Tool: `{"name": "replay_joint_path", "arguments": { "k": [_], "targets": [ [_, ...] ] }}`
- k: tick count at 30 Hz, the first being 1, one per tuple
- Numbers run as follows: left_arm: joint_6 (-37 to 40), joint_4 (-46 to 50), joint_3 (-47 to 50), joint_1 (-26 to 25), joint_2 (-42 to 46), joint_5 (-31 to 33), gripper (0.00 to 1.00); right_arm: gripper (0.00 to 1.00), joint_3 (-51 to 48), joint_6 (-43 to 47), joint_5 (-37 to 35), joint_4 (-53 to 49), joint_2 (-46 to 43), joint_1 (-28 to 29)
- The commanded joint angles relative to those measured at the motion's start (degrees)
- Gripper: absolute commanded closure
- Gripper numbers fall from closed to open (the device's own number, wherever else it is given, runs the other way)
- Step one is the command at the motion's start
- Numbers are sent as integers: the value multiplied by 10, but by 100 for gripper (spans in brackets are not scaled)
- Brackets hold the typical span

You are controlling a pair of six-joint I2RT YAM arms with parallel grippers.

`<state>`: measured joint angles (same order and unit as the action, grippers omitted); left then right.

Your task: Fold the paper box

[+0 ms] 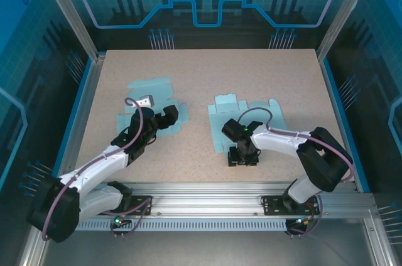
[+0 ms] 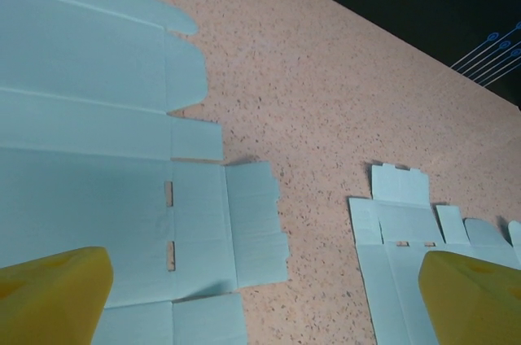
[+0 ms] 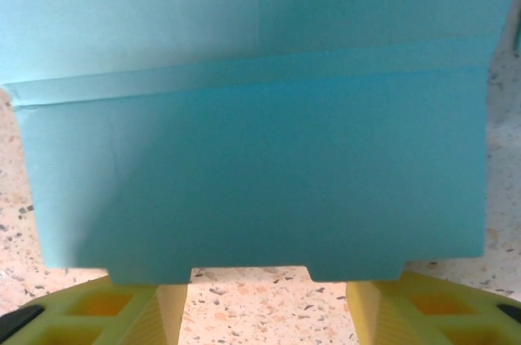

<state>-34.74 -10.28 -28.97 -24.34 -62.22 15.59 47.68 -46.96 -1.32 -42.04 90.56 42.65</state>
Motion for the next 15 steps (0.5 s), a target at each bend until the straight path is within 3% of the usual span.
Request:
{"name": "replay_joint_path", "arguments": {
  "k": [1, 7, 15],
  "targets": [
    [-39, 20, -26, -5, -22, -36, 4, 44, 51, 17, 21, 243, 56, -7],
    [-57, 35, -38, -28, -41, -47, 8, 46, 76, 30, 24, 203, 52, -7],
    [-70, 68, -56, -62, -67, -54, 11, 44, 71, 54, -12, 99, -30, -7]
  ]
}}
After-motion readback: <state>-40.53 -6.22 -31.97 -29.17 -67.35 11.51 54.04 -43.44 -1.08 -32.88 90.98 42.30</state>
